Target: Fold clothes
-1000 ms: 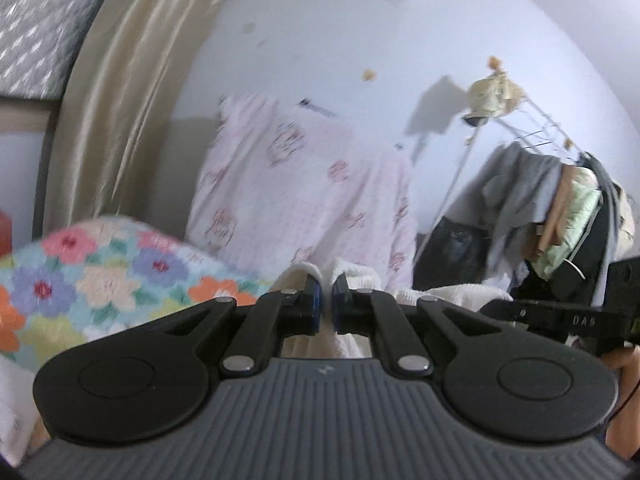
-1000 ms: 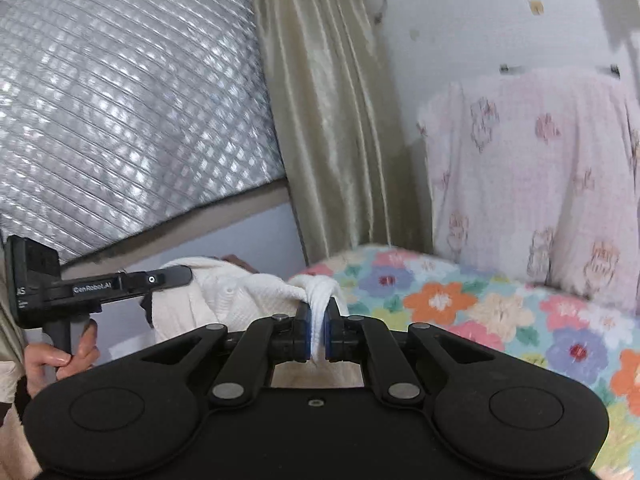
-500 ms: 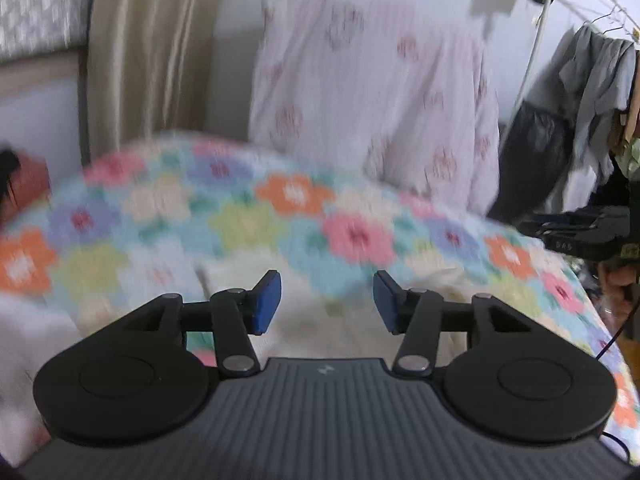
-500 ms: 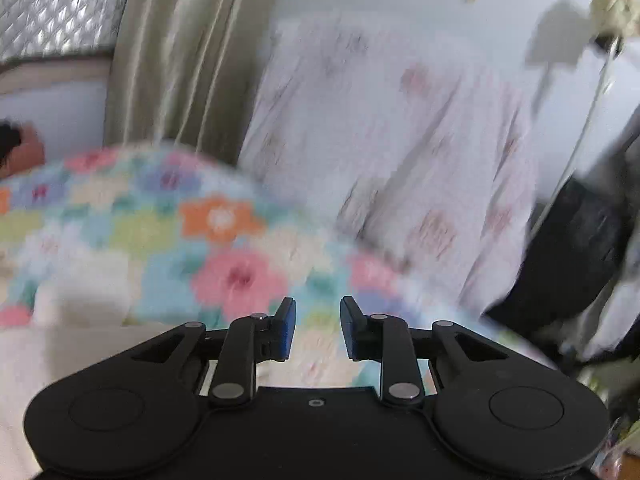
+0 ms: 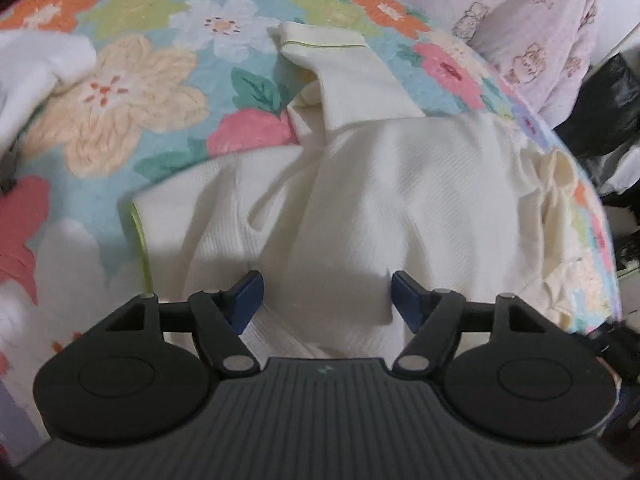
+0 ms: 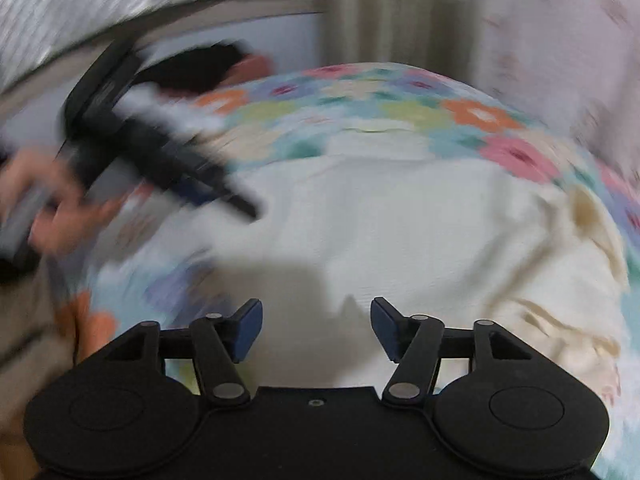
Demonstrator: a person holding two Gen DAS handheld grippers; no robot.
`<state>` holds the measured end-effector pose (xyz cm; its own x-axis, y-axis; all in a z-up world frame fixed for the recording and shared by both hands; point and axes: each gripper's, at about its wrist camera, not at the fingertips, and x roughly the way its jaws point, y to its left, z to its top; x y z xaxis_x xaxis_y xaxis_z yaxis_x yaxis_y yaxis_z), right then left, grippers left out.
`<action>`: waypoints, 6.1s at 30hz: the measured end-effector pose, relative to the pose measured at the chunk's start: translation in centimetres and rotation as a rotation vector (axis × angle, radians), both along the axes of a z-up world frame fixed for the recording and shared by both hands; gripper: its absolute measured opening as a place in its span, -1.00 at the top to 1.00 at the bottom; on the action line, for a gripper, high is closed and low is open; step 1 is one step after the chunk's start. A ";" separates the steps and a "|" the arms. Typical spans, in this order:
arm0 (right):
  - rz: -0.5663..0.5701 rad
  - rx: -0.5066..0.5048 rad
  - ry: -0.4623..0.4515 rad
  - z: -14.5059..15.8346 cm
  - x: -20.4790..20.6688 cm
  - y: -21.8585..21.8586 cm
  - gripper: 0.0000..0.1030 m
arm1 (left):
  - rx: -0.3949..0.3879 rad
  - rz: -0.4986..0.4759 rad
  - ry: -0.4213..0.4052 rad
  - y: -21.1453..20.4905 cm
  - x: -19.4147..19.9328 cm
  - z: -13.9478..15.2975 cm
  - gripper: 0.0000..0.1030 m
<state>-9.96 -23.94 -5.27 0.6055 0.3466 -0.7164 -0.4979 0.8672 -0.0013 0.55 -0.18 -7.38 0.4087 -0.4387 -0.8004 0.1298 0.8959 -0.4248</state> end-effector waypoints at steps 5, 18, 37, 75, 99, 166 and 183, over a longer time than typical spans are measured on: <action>0.122 -0.234 -0.109 -2.0 -0.8 5.6 -0.61 | -0.068 -0.006 0.016 -0.4 0.2 -0.5 -0.32; -0.134 -0.120 -0.175 -1.3 3.0 4.3 0.92 | -0.351 -0.100 -0.050 0.7 -0.1 1.6 0.66; -0.672 -0.301 -0.150 0.5 1.8 -10.5 0.99 | -0.219 -0.022 -0.100 0.9 0.4 1.1 -0.37; -0.269 -0.242 -0.402 5.6 3.0 -1.9 0.65 | -0.473 -0.247 -0.265 -2.3 -2.8 4.8 -0.21; -1.115 -0.181 0.041 -0.3 -3.2 -28.6 0.27 | -0.192 -0.036 -0.002 -6.7 8.8 -3.8 -0.83; -0.794 0.027 -0.579 27.8 15.1 -25.7 0.90 | 0.066 0.478 -0.900 9.9 8.7 29.3 0.95; -0.742 0.101 -0.020 2.1 12.8 -23.5 0.22 | 0.158 0.154 -0.260 3.4 6.9 2.2 0.93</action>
